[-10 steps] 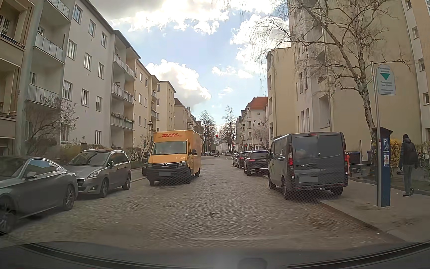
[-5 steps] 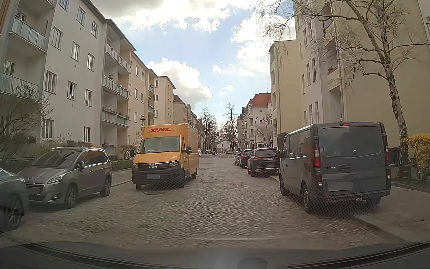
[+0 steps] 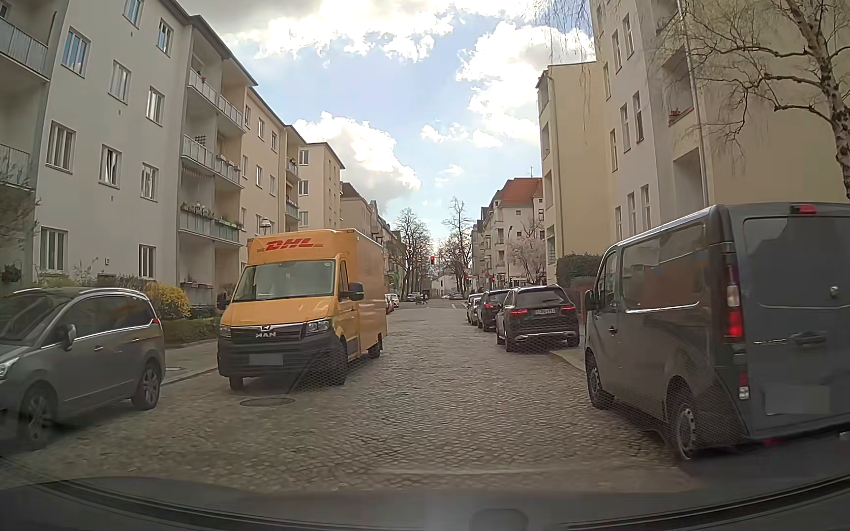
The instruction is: Follow the waypoints while adhering to traffic rules and regulations
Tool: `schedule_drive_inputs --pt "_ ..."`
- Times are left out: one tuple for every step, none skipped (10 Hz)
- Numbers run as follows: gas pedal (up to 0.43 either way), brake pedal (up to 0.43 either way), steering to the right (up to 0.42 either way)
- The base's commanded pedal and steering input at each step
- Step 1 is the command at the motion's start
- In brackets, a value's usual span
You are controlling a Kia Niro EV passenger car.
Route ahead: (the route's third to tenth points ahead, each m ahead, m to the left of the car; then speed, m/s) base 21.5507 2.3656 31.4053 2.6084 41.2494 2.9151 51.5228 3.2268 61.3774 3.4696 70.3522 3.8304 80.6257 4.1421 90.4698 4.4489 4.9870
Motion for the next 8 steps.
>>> schedule_drive_inputs --pt "0.008 0.03 -0.006" --pt "0.008 0.03 0.003" --pt "0.008 0.03 0.008" --pt "0.008 0.03 0.008" --pt "0.008 0.03 0.003" --pt "0.008 0.03 0.001" --pt "0.008 0.03 0.002" --pt "0.008 0.03 0.004"
